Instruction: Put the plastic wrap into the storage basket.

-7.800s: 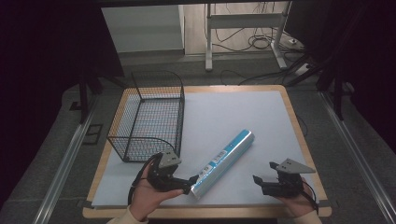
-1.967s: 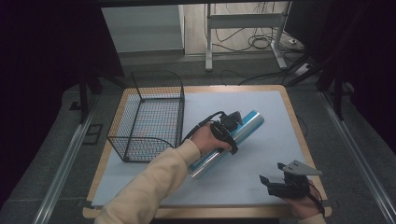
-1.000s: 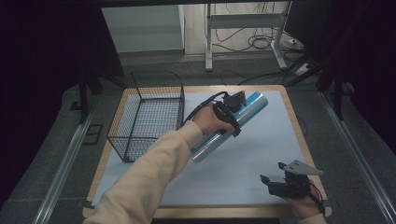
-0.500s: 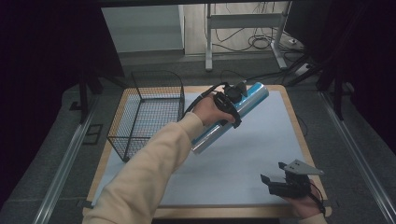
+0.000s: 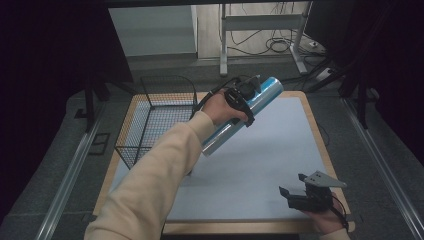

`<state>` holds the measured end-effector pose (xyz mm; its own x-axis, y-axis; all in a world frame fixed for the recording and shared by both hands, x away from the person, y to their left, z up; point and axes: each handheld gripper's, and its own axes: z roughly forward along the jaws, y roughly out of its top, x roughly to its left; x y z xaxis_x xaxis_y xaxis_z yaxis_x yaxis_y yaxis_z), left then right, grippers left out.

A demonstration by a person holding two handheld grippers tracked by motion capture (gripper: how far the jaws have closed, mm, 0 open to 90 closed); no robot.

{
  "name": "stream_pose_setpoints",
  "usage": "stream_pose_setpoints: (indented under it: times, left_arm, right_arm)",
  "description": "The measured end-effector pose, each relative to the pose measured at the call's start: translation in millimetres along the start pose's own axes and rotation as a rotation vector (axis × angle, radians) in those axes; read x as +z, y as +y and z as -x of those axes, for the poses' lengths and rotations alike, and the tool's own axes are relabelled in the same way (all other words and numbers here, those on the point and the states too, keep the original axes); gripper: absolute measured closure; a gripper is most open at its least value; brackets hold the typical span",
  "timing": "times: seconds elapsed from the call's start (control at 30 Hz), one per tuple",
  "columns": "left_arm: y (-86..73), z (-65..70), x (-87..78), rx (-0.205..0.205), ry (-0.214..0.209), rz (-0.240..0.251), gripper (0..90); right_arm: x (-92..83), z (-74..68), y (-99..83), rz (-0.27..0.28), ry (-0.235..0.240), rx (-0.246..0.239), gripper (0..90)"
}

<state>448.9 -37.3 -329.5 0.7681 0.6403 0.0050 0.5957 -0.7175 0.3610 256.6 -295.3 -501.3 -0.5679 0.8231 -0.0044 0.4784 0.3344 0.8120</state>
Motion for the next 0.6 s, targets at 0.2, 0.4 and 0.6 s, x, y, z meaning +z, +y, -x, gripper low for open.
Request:
stream_pose_setpoints:
  times: [0.2, 0.4, 0.6]
  left_arm:
    - [0.3, -13.7, -10.3, -0.021, 0.023, -0.001, 31.7]
    - [0.9, -22.4, -18.4, -0.032, 0.040, 0.005, 31.7]
    - [-4.0, -33.6, -23.0, -0.047, 0.052, 0.000, 31.7]
  right_arm:
    - [-0.1, 0.6, -0.2, 0.001, 0.001, 0.002, 15.6]
    - [0.2, 0.2, -0.2, 0.000, -0.001, 0.002, 15.6]
    - [-0.2, 0.8, -0.4, 0.001, -0.001, 0.003, 15.6]
